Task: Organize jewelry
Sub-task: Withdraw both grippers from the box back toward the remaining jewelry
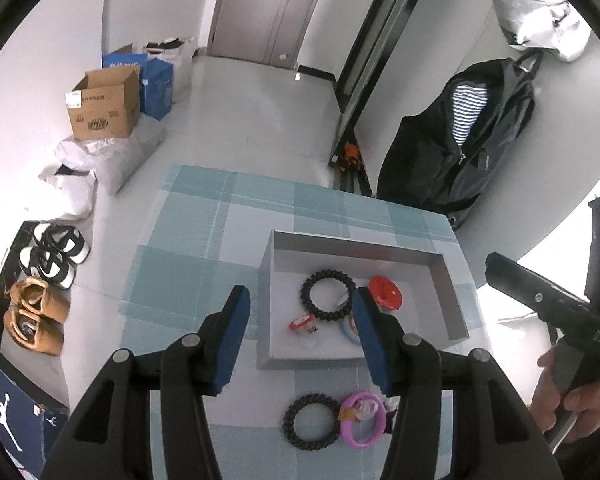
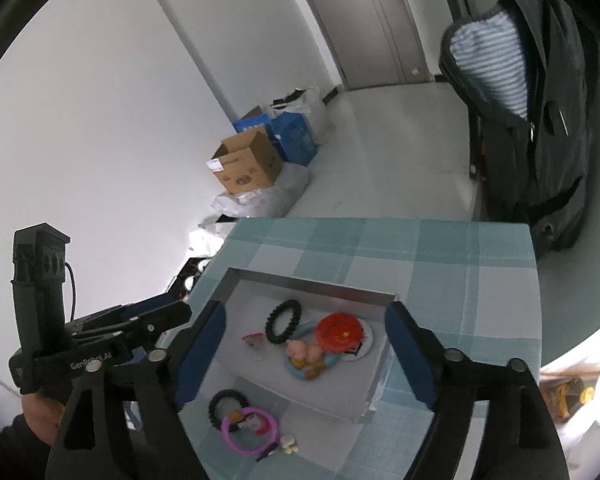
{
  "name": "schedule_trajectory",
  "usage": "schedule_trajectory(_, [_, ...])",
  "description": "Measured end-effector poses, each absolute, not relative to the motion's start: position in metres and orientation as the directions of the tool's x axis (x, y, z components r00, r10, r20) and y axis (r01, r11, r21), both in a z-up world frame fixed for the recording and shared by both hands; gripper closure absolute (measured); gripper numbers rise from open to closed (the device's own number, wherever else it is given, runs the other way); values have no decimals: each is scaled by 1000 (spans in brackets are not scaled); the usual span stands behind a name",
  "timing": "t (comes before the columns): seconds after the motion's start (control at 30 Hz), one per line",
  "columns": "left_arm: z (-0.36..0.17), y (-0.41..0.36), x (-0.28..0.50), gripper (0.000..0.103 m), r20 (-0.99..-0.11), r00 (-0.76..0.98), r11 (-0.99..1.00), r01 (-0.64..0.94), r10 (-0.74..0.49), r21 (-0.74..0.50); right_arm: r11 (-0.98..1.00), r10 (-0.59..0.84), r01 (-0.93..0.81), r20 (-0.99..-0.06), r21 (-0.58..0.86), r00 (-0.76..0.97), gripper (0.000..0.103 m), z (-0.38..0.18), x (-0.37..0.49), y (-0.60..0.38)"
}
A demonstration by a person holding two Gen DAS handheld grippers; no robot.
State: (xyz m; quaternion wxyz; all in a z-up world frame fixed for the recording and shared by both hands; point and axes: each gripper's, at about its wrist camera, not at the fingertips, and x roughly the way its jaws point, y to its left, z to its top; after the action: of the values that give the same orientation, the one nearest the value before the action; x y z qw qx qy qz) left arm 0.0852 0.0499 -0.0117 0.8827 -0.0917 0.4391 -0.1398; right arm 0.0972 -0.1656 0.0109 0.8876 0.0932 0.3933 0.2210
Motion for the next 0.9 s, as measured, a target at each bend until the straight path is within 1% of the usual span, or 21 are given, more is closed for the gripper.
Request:
schedule_trajectory(0.17, [-9,55,72,55,-737,601,951,178,-309,-254,880,473,-362,-644,308,601,15,12,84,-155])
schedule_trajectory(0.3, [-15,63,65,54,-743,594,951,164,-307,-262,880,468,-380,-658,285,590,12,8,74,-147])
schedule_trajectory(0.5, [-19,67,49,53,-749,590,953,161,-302,-258,867,487,-410,-649,282,585,6,7,56,-142])
schedule_trajectory(0.63, [-25,68,39,52,-757,574,949,152,-312,-275,857,502,-431,-648,284,572,5,4,44,-137])
schedule_trajectory(0.67, [-26,68,38,51,-759,570,948,151,-315,-280,855,504,-436,-650,282,569,4,2,41,-135])
schedule_trajectory(0.7, [-28,67,36,46,-763,563,947,154,-318,-282,854,504,-440,-655,278,563,4,0,38,-133])
schedule_trajectory(0.77, [-29,67,34,42,-763,561,947,159,-320,-280,853,502,-445,-666,274,552,4,-5,34,-131])
schedule_trajectory(0.9, [-30,69,28,42,-766,556,946,162,-322,-280,857,487,-443,-698,265,525,4,-20,27,-126])
